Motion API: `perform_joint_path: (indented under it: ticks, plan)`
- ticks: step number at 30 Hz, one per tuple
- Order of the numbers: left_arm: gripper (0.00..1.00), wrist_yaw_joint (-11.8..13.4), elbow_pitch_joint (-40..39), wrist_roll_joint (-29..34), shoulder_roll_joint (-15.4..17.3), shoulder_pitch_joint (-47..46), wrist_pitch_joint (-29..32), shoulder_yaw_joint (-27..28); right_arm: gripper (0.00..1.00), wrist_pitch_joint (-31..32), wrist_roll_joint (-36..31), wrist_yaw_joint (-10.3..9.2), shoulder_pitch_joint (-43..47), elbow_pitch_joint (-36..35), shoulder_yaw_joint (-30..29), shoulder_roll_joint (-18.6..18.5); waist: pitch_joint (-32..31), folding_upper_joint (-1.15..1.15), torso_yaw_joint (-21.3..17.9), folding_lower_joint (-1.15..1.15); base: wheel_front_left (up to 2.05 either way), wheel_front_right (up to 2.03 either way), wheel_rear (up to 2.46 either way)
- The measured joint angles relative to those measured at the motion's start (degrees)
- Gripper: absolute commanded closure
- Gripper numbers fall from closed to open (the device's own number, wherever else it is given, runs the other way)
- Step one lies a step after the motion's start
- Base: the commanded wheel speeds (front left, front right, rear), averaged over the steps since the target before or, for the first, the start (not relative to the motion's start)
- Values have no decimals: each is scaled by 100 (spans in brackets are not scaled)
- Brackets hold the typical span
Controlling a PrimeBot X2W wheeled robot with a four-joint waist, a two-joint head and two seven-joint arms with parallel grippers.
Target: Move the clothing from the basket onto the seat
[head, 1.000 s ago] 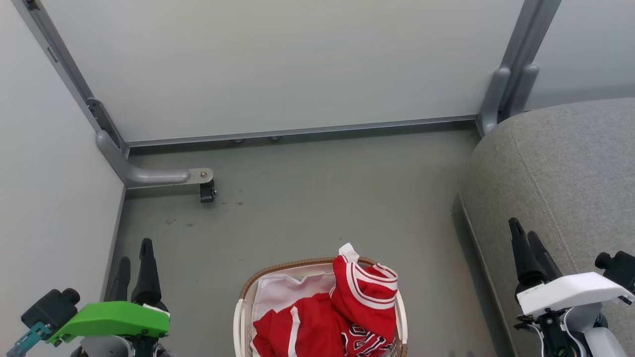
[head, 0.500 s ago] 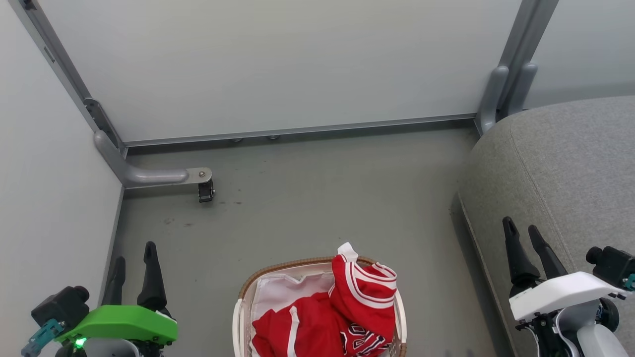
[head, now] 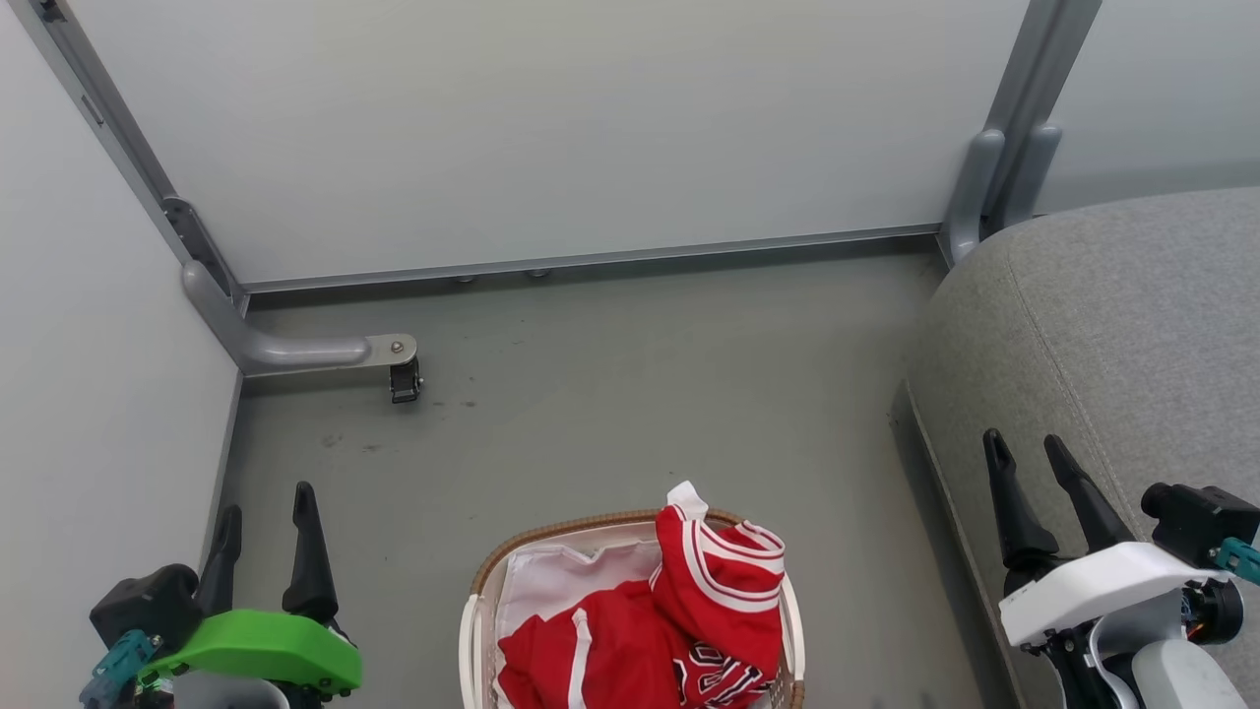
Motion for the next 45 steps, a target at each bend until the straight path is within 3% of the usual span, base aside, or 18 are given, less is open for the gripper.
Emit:
perform_joint_path:
  ticks: [10, 32, 45]
  plan:
    - [0, 127, -80, 554, 91, 77, -149, -119, 0, -147, -589, 0, 0, -48, 65, -20, -12, 0, -12, 0, 0, 0, 0]
    - [0, 138, -245, 1558, 116, 215, -423, -138, 0, -422, -1673, 0, 13, 7, 134, -60, -3, 0, -96, 0, 0, 0, 0]
    - [0, -189, -249, 2071, -105, 297, -571, 130, 0, -573, -2145, 1, 43, 4, 157, -49, 54, 0, -136, 0, 0, 0, 0]
